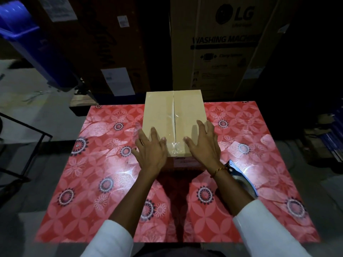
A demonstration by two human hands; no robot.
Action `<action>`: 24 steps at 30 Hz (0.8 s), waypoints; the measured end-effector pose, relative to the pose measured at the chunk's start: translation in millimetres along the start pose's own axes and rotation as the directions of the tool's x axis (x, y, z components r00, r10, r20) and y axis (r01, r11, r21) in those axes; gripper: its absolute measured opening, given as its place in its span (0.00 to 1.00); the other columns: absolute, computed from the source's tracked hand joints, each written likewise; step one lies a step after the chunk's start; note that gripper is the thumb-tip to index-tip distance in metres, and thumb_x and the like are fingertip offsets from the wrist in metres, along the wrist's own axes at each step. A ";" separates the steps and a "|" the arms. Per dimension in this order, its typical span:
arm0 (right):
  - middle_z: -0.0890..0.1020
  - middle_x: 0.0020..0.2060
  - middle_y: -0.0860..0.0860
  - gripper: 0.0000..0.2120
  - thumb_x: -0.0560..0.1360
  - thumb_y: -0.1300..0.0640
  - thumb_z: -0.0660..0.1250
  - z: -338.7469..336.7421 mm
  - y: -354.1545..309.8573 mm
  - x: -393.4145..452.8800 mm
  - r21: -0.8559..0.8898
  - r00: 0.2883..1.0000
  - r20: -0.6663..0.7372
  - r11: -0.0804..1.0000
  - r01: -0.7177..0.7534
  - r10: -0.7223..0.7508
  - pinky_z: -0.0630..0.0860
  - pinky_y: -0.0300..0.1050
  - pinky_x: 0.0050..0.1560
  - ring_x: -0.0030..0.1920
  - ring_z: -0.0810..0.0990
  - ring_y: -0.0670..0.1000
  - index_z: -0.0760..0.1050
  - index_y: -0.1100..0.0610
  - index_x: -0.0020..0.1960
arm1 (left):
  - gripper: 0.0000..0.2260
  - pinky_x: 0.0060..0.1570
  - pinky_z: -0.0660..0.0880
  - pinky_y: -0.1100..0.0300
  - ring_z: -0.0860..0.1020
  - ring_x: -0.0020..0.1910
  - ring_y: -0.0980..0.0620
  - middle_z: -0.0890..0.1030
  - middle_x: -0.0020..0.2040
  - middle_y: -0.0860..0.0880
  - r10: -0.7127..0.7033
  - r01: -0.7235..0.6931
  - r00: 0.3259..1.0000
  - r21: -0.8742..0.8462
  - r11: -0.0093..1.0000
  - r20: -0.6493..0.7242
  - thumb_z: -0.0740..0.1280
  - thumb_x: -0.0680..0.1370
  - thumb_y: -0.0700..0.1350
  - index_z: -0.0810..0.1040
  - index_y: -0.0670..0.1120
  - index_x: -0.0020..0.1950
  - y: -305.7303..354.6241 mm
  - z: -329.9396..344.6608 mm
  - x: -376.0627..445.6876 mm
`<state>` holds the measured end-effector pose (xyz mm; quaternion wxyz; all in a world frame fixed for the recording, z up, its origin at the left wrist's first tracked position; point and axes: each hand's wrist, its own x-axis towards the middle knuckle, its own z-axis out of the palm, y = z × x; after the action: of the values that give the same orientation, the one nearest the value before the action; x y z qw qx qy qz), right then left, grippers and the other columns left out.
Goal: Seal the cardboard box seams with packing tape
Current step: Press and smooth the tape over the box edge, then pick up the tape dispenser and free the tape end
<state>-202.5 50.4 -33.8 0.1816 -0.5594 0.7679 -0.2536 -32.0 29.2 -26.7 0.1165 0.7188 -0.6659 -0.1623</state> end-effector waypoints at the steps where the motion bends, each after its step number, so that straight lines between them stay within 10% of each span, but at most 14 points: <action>1: 0.58 0.80 0.55 0.34 0.79 0.46 0.69 -4.1 6.6 1.4 0.129 1.000 -0.008 0.992 -0.002 0.003 0.72 0.55 0.66 0.76 0.65 0.60 0.60 0.52 0.80 | 0.25 0.74 0.53 0.34 0.54 0.79 0.34 0.49 0.82 0.39 0.029 -0.029 0.999 -0.003 1.000 -0.023 0.55 0.83 0.56 0.60 0.51 0.79 3.3 -1.1 -1.8; 5: 0.76 0.62 0.51 0.18 0.81 0.55 0.68 -34.8 46.0 2.8 0.576 0.977 -0.013 0.800 -0.167 0.213 0.78 0.50 0.58 0.63 0.77 0.56 0.72 0.53 0.69 | 0.21 0.74 0.56 0.38 0.56 0.78 0.36 0.55 0.82 0.40 0.230 -0.241 0.961 -0.061 0.969 -0.153 0.61 0.82 0.53 0.71 0.49 0.73 33.8 -5.4 -18.2; 12: 0.80 0.54 0.56 0.11 0.79 0.67 0.66 -64.4 131.8 -37.4 0.462 0.940 0.167 0.819 -0.341 0.297 0.74 0.48 0.55 0.55 0.79 0.56 0.78 0.58 0.60 | 0.08 0.52 0.75 0.50 0.78 0.53 0.43 0.80 0.56 0.42 0.617 -0.643 0.764 -0.300 0.705 -0.187 0.67 0.80 0.42 0.81 0.41 0.55 90.5 3.7 -46.4; 18: 0.76 0.63 0.57 0.22 0.76 0.69 0.68 -60.7 168.4 -71.4 0.301 0.925 0.222 0.881 -0.366 0.308 0.71 0.43 0.59 0.63 0.76 0.55 0.74 0.60 0.70 | 0.13 0.30 0.73 0.63 0.77 0.24 0.61 0.77 0.24 0.55 0.516 -0.194 0.803 -0.688 0.700 0.299 0.67 0.82 0.43 0.77 0.46 0.37 98.4 44.8 -70.0; 24: 0.74 0.69 0.59 0.30 0.76 0.60 0.72 -52.4 191.9 -78.3 0.072 0.872 0.400 0.938 -0.339 0.284 0.71 0.46 0.63 0.68 0.75 0.59 0.67 0.59 0.76 | 0.12 0.47 0.77 0.50 0.83 0.44 0.42 0.86 0.43 0.41 0.413 -0.199 0.759 -0.425 0.883 0.503 0.67 0.81 0.50 0.80 0.44 0.43 86.3 77.4 -83.8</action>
<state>-355.1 181.7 -105.8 0.4054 -0.4528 0.7779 -0.1597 -146.4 108.9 -58.2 0.0576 0.4817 -0.7397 -0.4663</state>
